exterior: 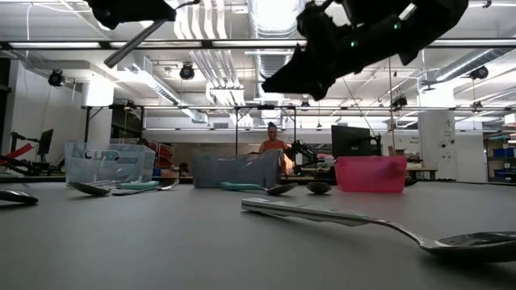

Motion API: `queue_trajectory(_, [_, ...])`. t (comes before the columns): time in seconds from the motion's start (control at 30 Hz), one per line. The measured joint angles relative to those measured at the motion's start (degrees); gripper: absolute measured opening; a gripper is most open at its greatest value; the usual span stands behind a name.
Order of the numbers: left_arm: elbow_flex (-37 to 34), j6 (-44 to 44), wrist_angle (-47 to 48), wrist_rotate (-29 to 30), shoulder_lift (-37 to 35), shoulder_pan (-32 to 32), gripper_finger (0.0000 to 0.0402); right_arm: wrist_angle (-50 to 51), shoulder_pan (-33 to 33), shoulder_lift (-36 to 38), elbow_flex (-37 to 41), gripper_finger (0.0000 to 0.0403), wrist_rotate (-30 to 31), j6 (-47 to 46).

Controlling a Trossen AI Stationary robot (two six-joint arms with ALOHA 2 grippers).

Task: Sort silverware by color (type)
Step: Put the middle blue patterned spoon into the black bin

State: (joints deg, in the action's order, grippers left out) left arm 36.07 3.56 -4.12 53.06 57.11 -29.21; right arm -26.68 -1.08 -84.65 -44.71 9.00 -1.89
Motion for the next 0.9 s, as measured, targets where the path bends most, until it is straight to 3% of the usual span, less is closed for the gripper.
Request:
queue_trajectory(0.43, [2.3,-1.2,-0.6,1.2,5.7,0.0,0.0013,-1.2,0.0,-4.3,-2.2,0.0047,0.0,-1.5])
queue_trajectory(0.77, [2.5,-1.6,4.2,15.1,12.1,0.2,0.0013,1.3,-0.5,-2.7,-5.4,0.0047,0.1,-5.6])
queue_trajectory(0.9, [2.6,-1.6,3.4,21.0,15.9,0.2,0.0012,0.5,-0.7,-2.6,-7.3,0.0047,0.1,-11.5])
